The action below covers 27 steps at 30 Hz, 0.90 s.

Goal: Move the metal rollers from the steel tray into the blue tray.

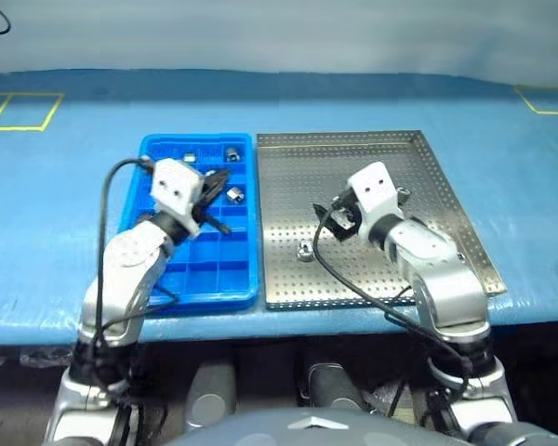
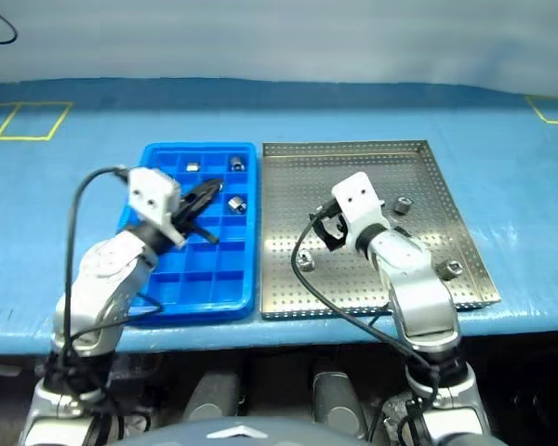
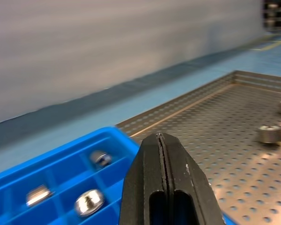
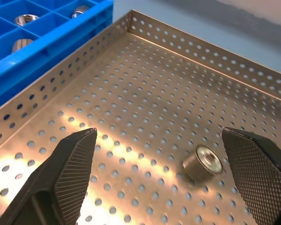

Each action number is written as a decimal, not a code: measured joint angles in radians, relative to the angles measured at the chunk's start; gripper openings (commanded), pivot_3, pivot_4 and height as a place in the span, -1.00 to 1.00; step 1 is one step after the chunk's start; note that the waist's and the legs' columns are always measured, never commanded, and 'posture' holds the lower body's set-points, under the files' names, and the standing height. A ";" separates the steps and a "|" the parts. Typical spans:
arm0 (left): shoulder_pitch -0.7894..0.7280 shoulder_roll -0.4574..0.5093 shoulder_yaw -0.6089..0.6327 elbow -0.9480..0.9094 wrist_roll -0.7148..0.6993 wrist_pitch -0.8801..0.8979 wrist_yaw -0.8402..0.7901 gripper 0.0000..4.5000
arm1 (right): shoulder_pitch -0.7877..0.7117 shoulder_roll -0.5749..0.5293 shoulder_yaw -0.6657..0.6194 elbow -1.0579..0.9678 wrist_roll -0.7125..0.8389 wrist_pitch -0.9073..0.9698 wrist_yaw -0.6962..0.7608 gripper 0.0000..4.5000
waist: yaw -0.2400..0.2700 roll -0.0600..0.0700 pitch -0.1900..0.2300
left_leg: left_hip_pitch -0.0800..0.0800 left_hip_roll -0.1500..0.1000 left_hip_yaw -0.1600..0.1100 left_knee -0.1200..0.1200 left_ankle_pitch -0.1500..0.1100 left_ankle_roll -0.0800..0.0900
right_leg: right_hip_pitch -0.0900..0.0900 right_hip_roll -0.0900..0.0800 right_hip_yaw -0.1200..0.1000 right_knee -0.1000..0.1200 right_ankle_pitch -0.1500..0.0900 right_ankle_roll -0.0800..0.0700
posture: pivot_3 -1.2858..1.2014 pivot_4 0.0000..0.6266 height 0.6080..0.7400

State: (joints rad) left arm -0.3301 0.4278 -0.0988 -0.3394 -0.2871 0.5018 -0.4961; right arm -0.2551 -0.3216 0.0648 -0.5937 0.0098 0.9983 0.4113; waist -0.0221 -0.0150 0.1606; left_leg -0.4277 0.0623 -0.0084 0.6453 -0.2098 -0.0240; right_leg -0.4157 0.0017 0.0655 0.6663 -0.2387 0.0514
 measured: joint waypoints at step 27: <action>-0.589 -0.056 -0.489 0.847 0.327 -0.187 -0.768 0.99 | 0.233 0.021 -0.005 -0.200 0.076 0.119 -0.153 1.00 | -0.071 0.000 0.000 | -0.003 -0.001 0.001 0.003 -0.001 0.002 | -0.001 0.000 0.004 0.001 -0.002 0.003 | -0.10 -0.52 1.00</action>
State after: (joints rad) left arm -0.9193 0.3717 -0.5874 0.5071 0.0401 0.3144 -1.2641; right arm -0.0221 -0.3010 0.0601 -0.7938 0.0853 1.1172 0.2580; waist -0.0930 -0.0149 0.1606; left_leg -0.4303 0.0615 -0.0071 0.6485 -0.2110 -0.0218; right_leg -0.4171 0.0018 0.0691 0.6673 -0.2410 0.0544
